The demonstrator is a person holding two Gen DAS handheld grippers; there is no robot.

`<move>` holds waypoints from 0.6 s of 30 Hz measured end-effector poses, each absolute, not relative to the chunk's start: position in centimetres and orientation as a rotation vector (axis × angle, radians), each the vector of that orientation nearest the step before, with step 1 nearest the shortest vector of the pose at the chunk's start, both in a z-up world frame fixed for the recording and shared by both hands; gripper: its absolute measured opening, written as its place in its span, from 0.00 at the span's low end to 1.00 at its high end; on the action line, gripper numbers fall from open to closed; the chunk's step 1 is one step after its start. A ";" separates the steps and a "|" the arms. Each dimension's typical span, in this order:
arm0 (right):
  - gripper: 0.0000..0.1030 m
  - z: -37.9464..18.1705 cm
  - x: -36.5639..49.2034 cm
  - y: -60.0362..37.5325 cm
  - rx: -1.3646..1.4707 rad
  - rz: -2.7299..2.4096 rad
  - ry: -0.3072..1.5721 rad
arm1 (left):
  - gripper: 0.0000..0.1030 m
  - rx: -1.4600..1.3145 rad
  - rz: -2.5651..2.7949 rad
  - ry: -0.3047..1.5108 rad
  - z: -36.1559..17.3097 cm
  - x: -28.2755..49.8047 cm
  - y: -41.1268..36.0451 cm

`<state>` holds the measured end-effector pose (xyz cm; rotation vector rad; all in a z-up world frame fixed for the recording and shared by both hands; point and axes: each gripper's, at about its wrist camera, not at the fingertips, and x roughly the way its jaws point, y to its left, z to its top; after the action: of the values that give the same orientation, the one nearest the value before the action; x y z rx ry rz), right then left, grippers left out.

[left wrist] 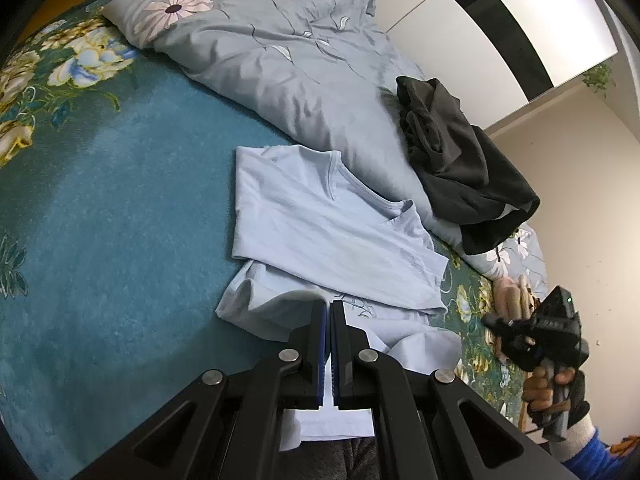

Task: Fold clothes

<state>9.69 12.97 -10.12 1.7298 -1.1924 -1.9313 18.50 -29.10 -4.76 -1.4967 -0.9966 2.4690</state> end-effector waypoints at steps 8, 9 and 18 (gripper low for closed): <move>0.32 -14.5 11.8 12.8 1.992 -1.981 -1.008 | 0.02 -1.543 2.458 -1.016 -5.9 18.6 -29.4; 0.43 -15.1 12.0 12.7 2.017 -1.964 -0.995 | 0.02 -1.546 2.455 -1.018 -6.0 18.6 -29.4; 0.40 -17.6 13.1 11.6 2.047 -1.893 -0.950 | 0.02 -1.565 2.446 -1.018 -6.3 18.5 -29.3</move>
<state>13.07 11.61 -17.60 2.0473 -0.9497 -1.8935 18.50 -29.32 -6.32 -1.5655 -1.0181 2.4458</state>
